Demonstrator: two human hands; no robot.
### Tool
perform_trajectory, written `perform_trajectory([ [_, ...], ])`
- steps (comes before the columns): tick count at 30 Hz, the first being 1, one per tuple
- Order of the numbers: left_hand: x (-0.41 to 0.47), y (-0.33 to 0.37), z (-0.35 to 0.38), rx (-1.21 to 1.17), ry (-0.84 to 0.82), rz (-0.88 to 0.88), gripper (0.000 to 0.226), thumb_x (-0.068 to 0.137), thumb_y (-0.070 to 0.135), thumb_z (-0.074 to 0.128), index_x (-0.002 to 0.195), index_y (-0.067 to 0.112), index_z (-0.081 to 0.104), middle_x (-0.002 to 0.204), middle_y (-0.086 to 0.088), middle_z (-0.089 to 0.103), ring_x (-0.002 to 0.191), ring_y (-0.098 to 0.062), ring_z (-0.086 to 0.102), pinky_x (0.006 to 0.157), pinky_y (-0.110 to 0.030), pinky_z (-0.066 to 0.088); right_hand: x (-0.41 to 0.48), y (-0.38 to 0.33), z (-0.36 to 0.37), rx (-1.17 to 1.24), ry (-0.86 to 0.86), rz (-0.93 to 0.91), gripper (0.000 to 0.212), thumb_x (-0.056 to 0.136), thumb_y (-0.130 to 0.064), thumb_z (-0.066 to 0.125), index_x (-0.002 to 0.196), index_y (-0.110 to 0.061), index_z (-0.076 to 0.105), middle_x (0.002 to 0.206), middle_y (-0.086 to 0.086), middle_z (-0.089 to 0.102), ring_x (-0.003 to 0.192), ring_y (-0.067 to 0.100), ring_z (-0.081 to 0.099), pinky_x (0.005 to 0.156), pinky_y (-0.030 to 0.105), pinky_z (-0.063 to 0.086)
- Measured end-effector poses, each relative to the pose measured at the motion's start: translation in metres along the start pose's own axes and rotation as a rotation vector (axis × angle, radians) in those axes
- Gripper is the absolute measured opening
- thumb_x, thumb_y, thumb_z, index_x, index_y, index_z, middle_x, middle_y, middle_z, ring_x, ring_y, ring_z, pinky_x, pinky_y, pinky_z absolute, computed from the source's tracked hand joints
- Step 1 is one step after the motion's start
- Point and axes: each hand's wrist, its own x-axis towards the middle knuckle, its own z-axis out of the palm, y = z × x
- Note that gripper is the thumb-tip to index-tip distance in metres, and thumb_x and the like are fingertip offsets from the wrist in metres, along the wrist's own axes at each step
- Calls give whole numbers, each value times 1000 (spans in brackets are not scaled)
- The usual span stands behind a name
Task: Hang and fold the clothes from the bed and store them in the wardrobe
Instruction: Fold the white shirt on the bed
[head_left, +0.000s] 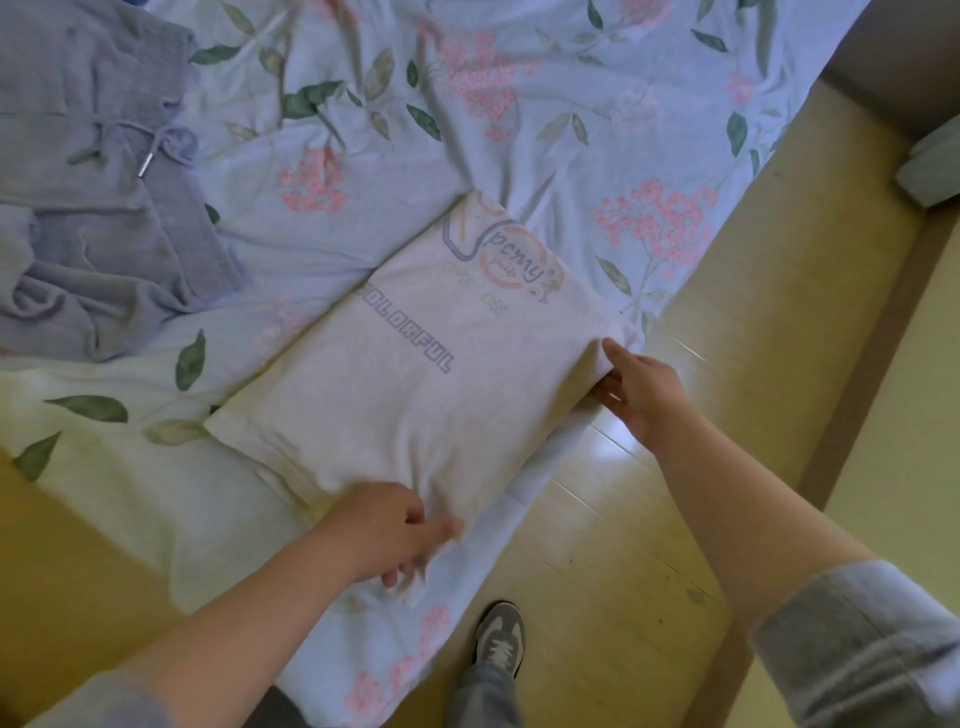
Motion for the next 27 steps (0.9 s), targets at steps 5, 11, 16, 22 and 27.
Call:
perform_trajectory([
  [5, -18, -34, -10, -206, 417, 10, 29, 90, 27, 63, 64, 14, 58, 57, -1, 67, 44, -10, 64, 50, -23, 45, -46, 37, 24, 37, -119, 133, 11, 91, -15, 68, 95, -6, 64, 105, 13, 70, 86, 25, 68, 78, 35, 58],
  [11, -19, -63, -22, -517, 574, -162, 30, 85, 40, 68, 69, 15, 70, 58, -1, 70, 59, -21, 71, 72, -46, 59, -112, 96, 59, 9, -154, 222, 22, 85, -15, 74, 100, -1, 68, 106, 20, 72, 99, 35, 69, 88, 45, 58],
  [16, -13, -68, -32, -664, 610, -256, 43, 73, 48, 79, 71, 7, 66, 51, 0, 67, 52, -18, 68, 65, -35, 59, -154, 134, 80, 29, -197, 316, 19, 84, -12, 75, 100, -5, 68, 106, 14, 72, 98, 30, 69, 86, 40, 58],
  [22, -15, -78, -39, -846, 577, -206, 29, 75, 22, 81, 60, 10, 59, 36, 7, 49, 36, -9, 42, 48, -24, 35, -176, 168, 92, -134, -187, 374, 18, 82, -14, 78, 95, -10, 66, 104, 12, 71, 97, 30, 68, 86, 39, 58],
  [27, -19, -86, -38, -802, 505, -247, 25, 78, 23, 79, 68, 8, 62, 43, 4, 56, 45, -13, 51, 46, -22, 43, -183, 174, 100, -445, -73, 249, 20, 86, -27, 72, 77, -15, 60, 74, 2, 63, 66, 17, 59, 63, 26, 51],
])
